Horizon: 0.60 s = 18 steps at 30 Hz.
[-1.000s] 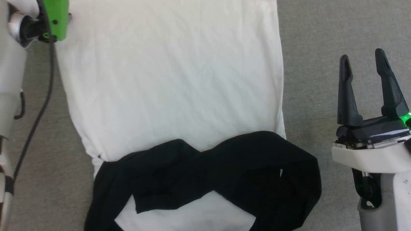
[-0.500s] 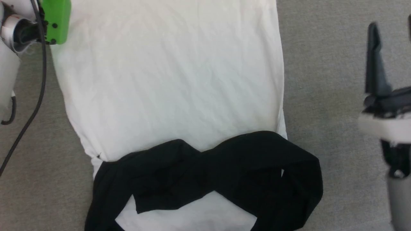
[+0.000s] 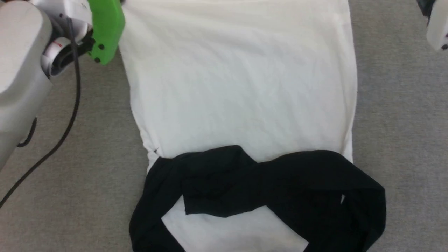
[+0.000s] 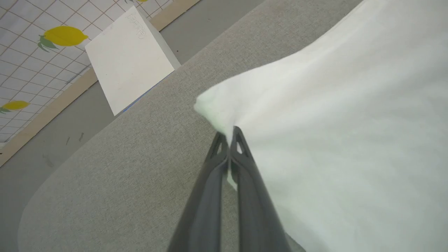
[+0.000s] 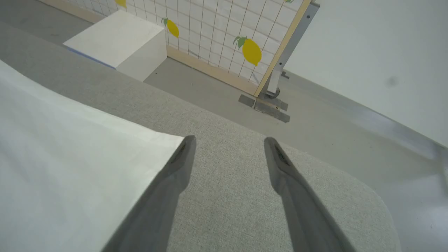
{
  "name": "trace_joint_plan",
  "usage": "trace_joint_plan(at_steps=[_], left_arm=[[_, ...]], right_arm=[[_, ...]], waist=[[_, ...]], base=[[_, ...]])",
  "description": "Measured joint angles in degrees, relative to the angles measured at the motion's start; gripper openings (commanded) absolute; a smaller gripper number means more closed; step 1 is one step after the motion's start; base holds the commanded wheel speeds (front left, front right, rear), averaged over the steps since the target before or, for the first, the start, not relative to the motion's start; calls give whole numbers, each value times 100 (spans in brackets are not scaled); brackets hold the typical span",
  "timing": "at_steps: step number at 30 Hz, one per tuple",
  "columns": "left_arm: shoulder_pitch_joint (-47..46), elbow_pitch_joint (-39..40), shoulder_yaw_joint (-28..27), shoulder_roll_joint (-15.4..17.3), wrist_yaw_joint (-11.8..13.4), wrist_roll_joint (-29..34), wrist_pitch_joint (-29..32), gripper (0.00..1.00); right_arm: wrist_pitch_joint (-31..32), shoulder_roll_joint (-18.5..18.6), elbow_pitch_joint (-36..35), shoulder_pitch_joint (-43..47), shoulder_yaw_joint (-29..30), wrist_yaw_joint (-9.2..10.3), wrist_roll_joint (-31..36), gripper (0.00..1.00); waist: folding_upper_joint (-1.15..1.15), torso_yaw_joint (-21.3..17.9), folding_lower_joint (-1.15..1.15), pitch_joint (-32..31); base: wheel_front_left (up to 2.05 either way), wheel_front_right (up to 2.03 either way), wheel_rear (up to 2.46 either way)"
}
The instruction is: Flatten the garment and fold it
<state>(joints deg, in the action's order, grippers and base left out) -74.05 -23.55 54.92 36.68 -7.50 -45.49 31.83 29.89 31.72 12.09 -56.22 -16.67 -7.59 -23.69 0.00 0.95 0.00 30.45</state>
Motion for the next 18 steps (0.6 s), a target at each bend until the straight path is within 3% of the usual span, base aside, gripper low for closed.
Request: trace_joint_plan(at_steps=[7, 12, 18], left_arm=[[-119, 78, 285, -135, 0, -26, -333, 0], [-308, 43, 397, -272, 0, -42, -505, 0], [-486, 7, 539, -391, 0, -59, -680, 0]], right_arm=[[1970, 188, 689, -1138, -1332, -1, -893, 100], [2361, 277, 1311, -1545, -1577, 0, -902, 100], [2319, 25, 1871, -1656, -1641, 0, -909, 100]], waist=[[0, 336, 0, 189], [0, 498, 0, 379], [0, 666, 0, 621]], base=[[0, 0, 0], [0, 0, 0], [0, 0, 0]])
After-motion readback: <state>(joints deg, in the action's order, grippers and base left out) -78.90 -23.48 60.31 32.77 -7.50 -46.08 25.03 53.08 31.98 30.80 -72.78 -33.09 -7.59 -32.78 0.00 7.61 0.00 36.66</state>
